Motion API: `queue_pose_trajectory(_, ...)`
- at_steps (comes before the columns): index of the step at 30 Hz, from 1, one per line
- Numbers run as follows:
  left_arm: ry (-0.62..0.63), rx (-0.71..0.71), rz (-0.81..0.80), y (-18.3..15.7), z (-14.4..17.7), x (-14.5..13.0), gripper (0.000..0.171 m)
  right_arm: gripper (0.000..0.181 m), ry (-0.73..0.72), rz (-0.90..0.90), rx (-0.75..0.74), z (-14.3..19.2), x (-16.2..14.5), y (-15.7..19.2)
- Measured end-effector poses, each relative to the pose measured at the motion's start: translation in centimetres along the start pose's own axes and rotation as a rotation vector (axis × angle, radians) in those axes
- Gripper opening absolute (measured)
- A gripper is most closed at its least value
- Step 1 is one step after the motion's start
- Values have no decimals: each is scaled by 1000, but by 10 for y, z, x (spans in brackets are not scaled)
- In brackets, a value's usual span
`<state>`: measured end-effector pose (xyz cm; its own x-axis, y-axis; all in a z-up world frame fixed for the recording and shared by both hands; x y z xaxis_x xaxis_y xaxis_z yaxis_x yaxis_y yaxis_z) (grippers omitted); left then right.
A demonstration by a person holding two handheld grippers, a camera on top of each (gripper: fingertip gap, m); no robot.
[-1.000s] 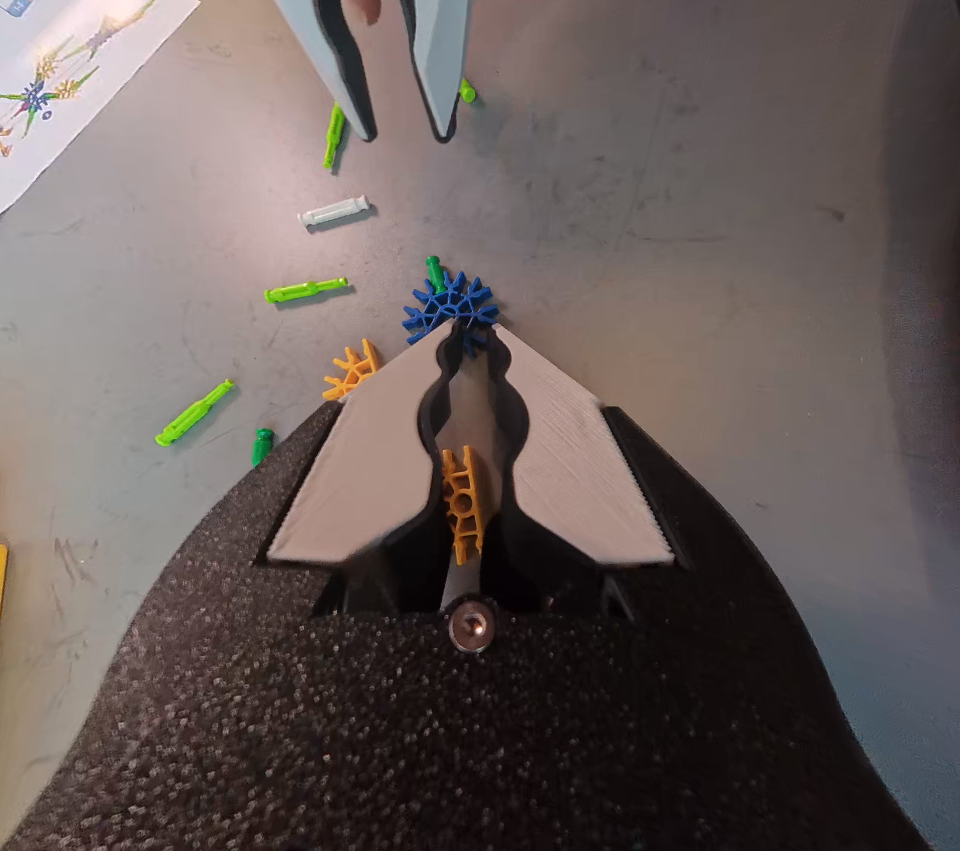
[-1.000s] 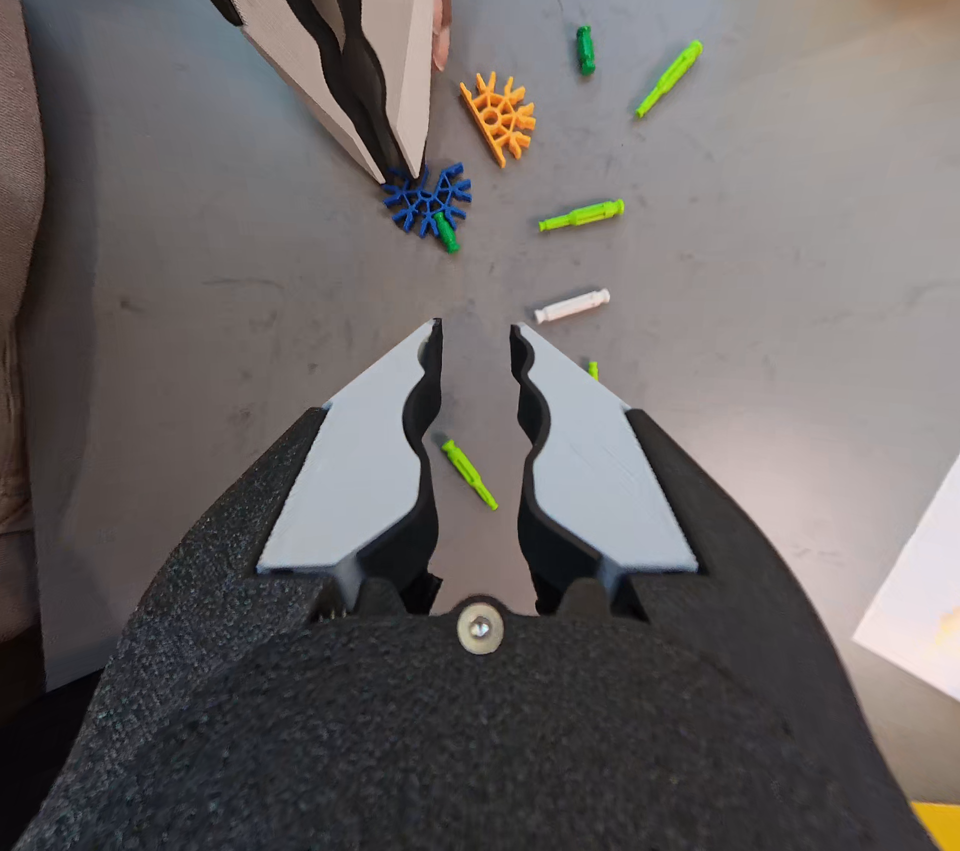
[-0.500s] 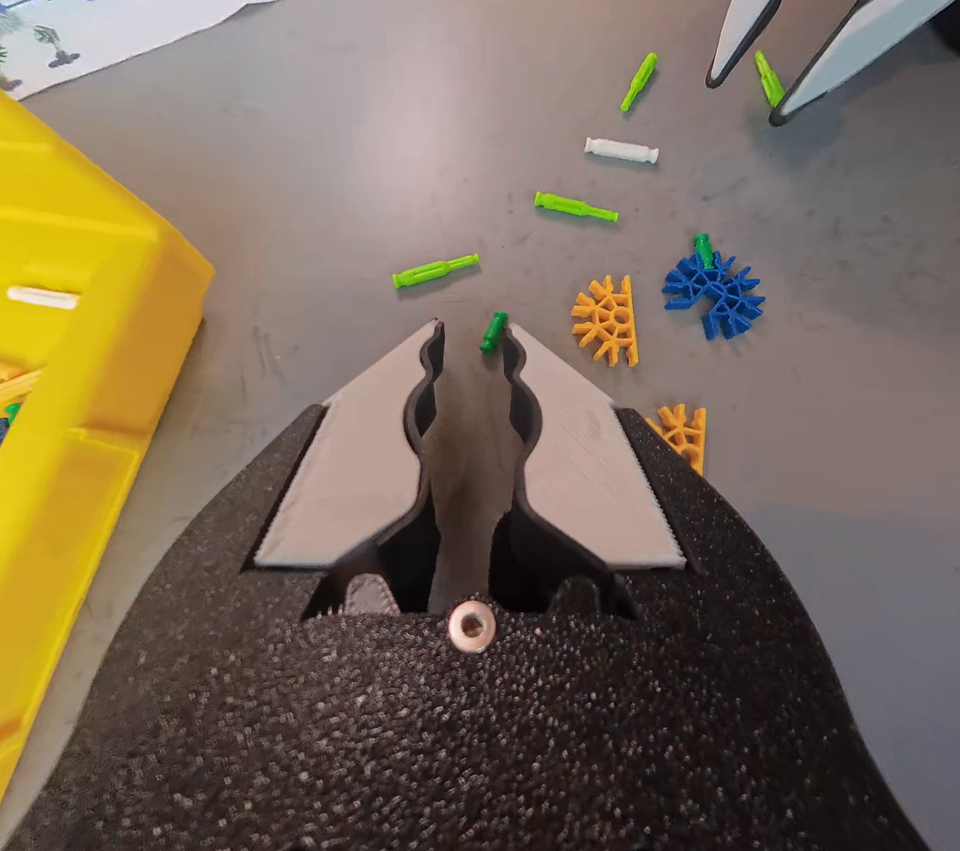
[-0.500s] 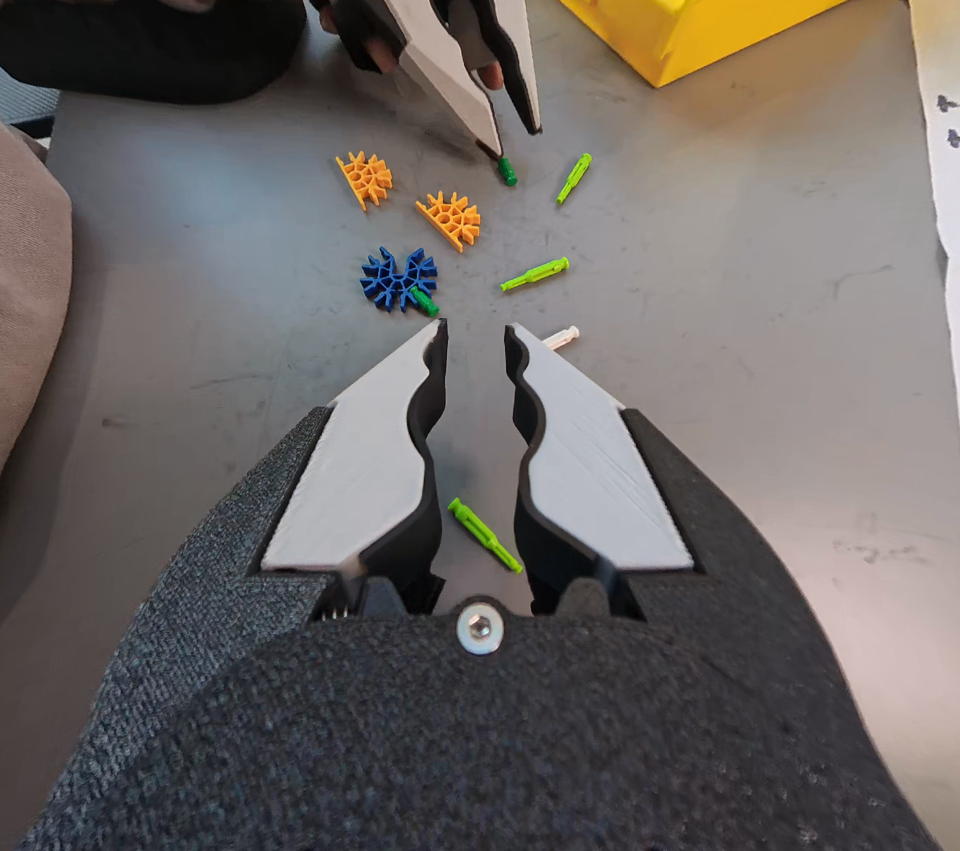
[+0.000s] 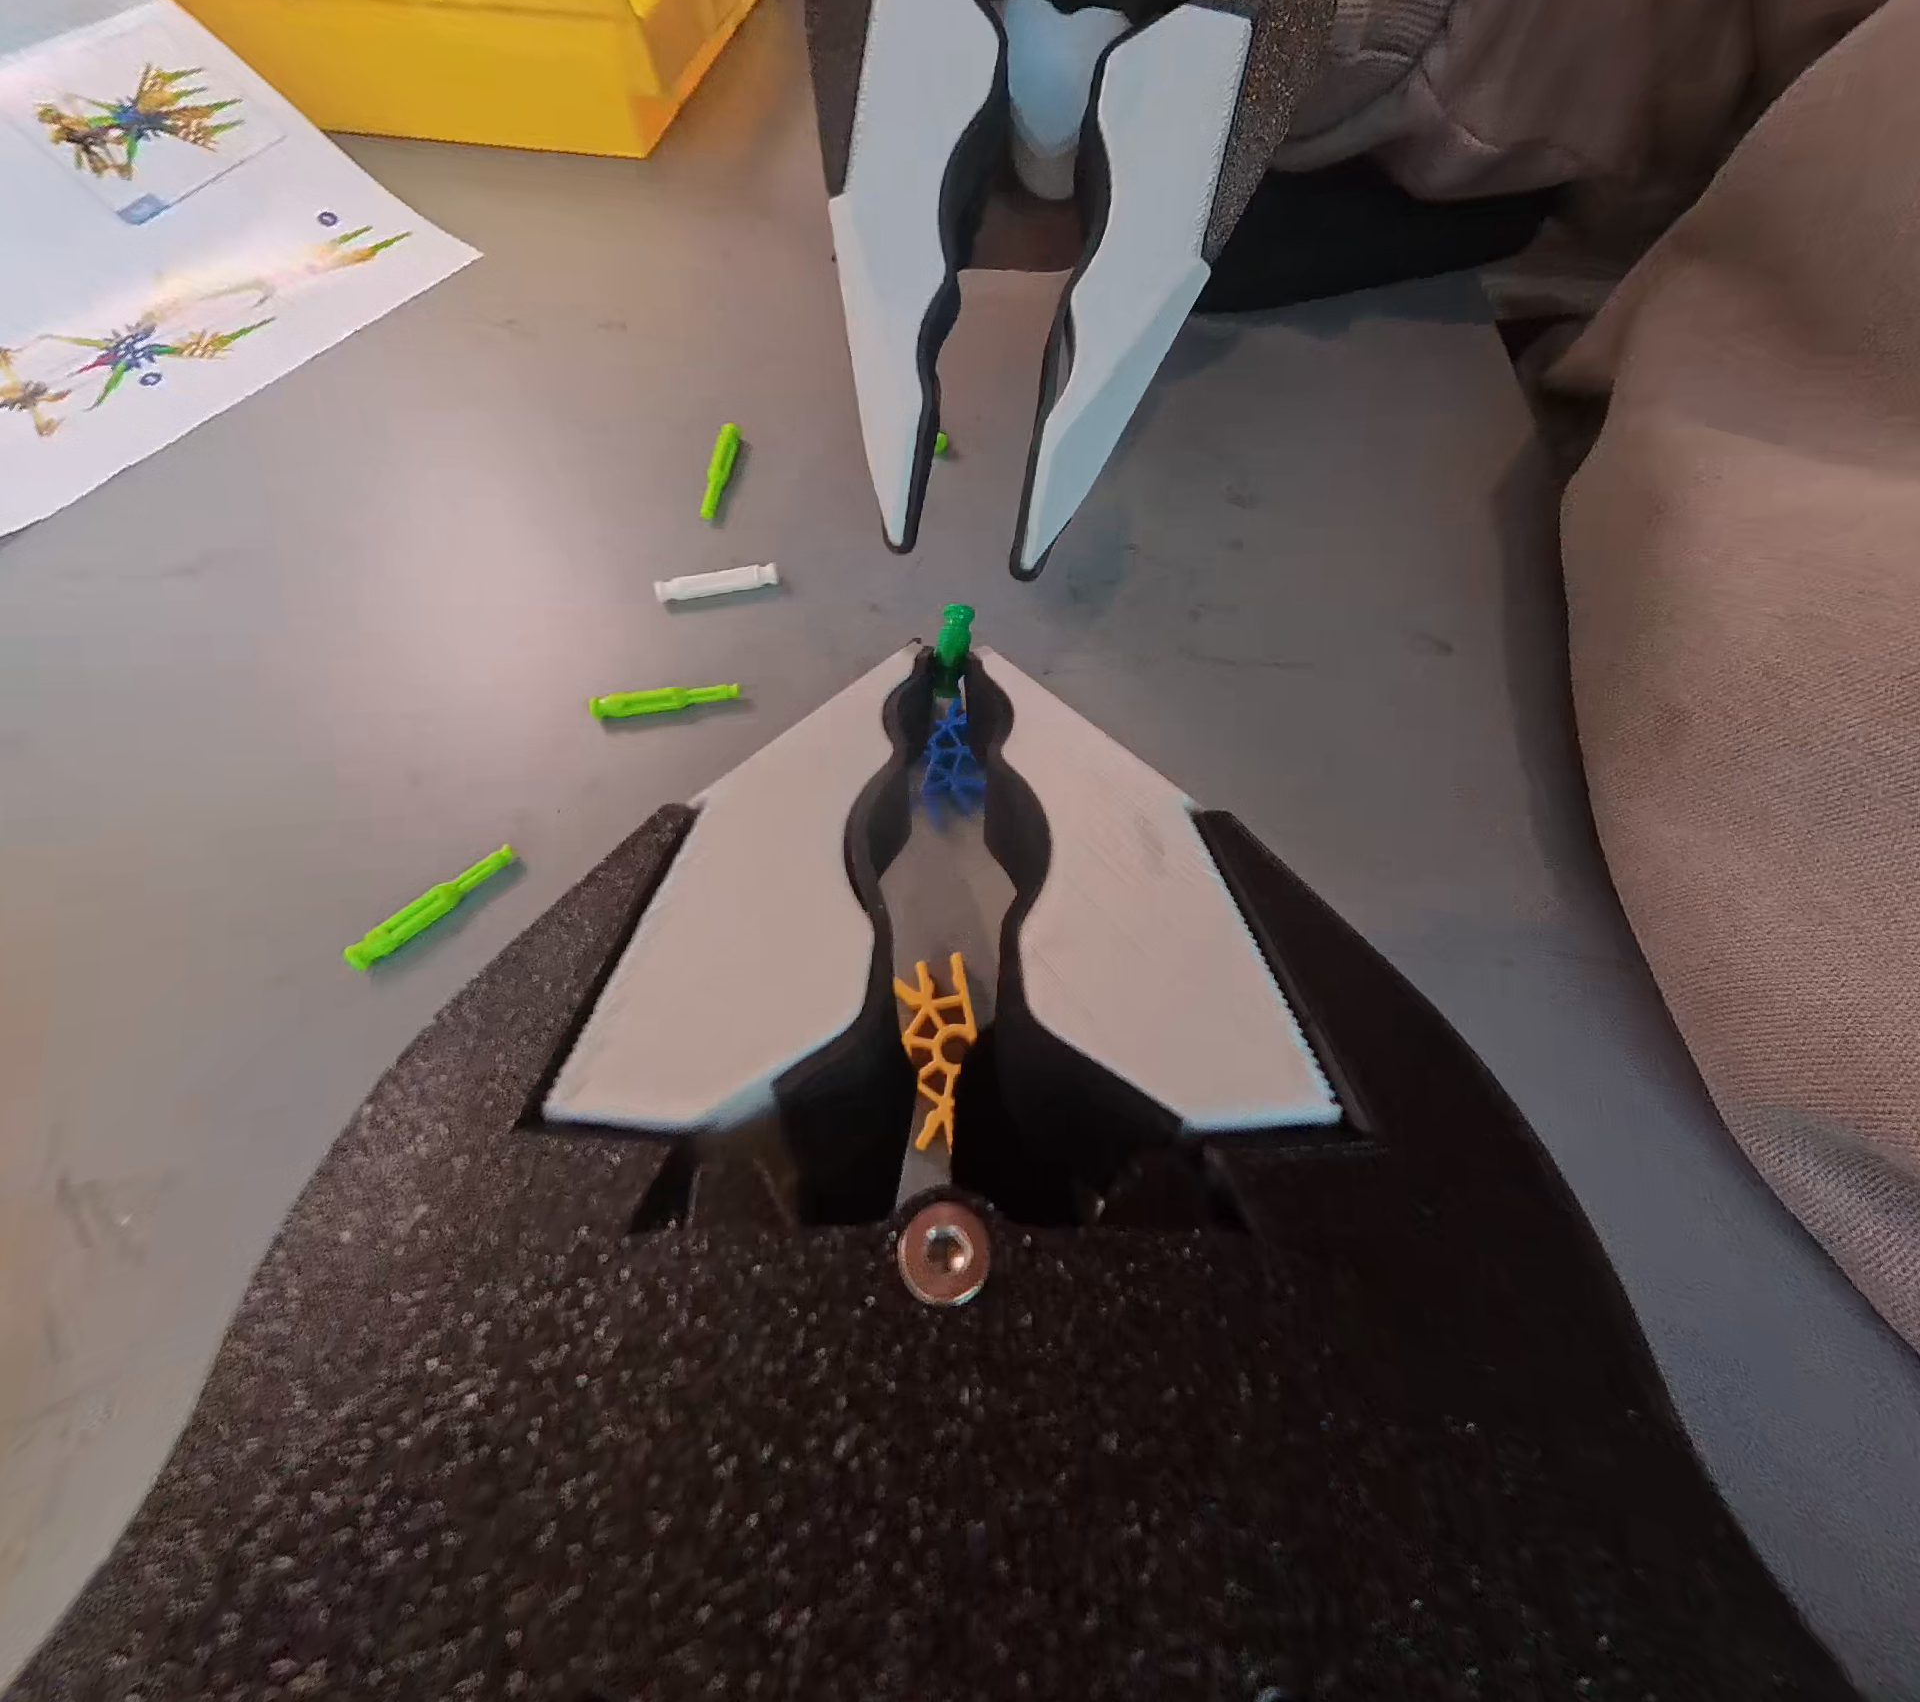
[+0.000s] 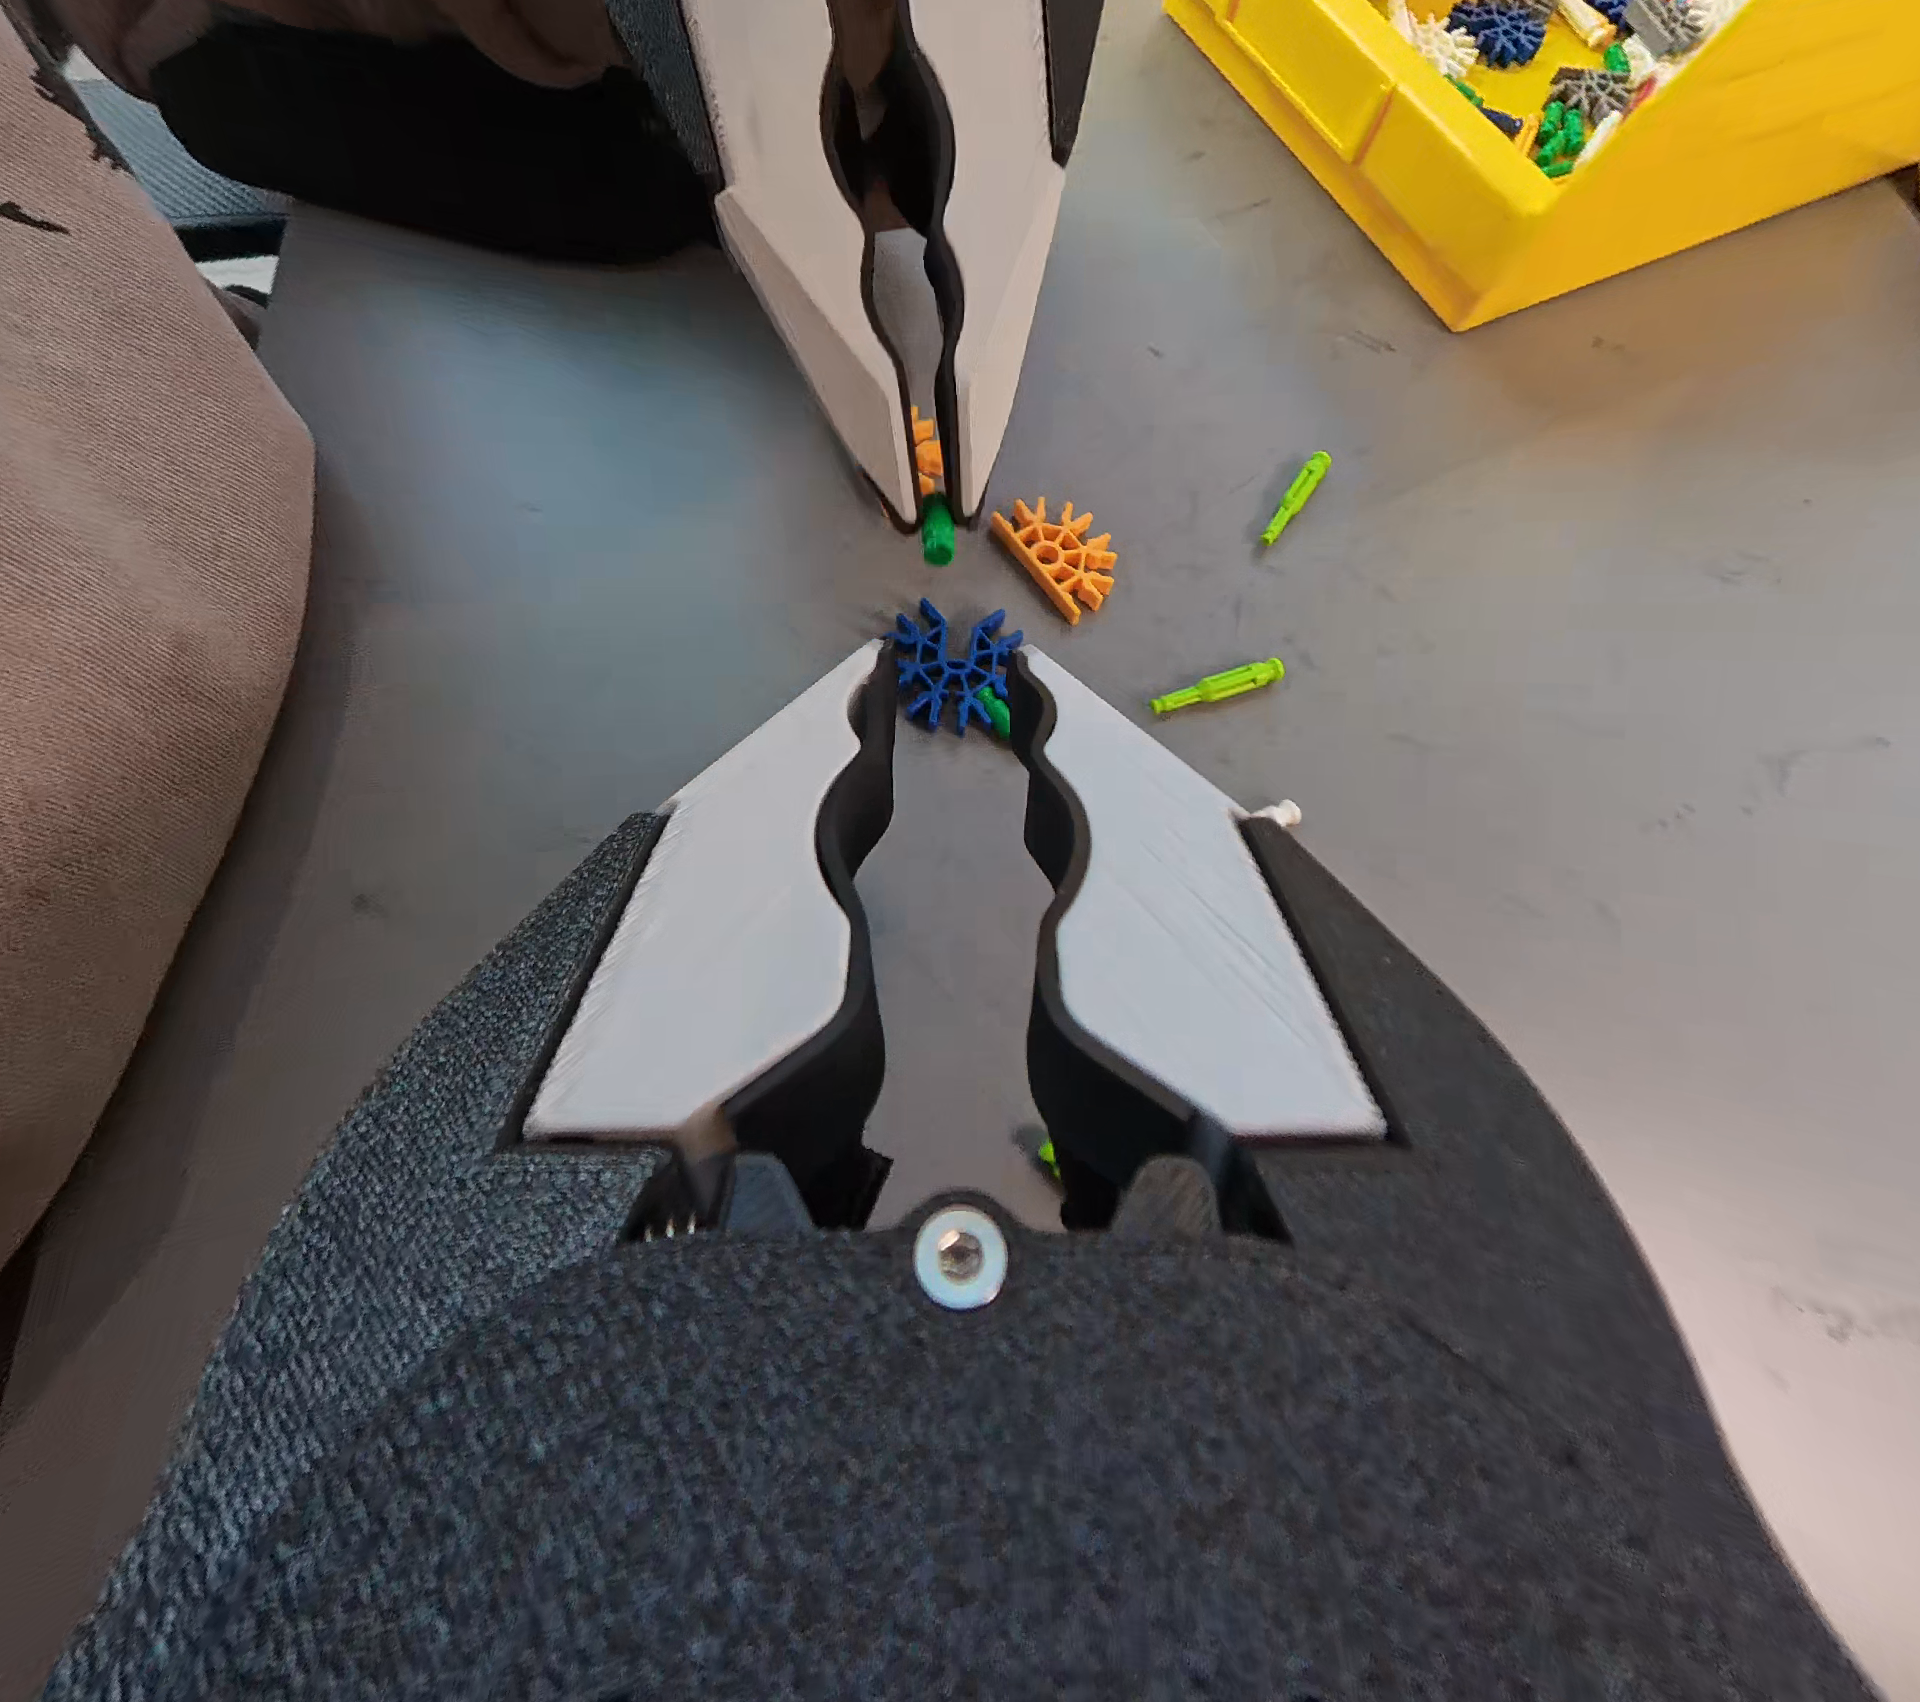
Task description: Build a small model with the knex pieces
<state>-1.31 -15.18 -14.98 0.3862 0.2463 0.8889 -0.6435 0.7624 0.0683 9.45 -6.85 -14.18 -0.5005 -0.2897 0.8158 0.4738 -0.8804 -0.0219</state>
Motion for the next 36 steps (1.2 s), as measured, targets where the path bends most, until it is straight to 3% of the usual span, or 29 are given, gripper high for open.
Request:
queue_pose_trajectory(10,4,-43,-35,-13,-8,2,6,5,-5,24,63,-13,2,14)
queue_pose_trajectory(36,12,-95,-11,-16,-12,-2,6,7,-77,11,144,-9,-6,15)
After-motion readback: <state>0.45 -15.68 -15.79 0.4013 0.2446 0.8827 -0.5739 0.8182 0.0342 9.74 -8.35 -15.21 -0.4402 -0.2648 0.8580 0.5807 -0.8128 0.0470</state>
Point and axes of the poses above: each gripper's, where its closed fingertips meet, z back along the fingers, x out of its top, y = z × x across the jaws, the point moved 7 cm from there along z, back along the fingers, and after that the axes turned 4 degrees about -z, right-handed, at the moved point
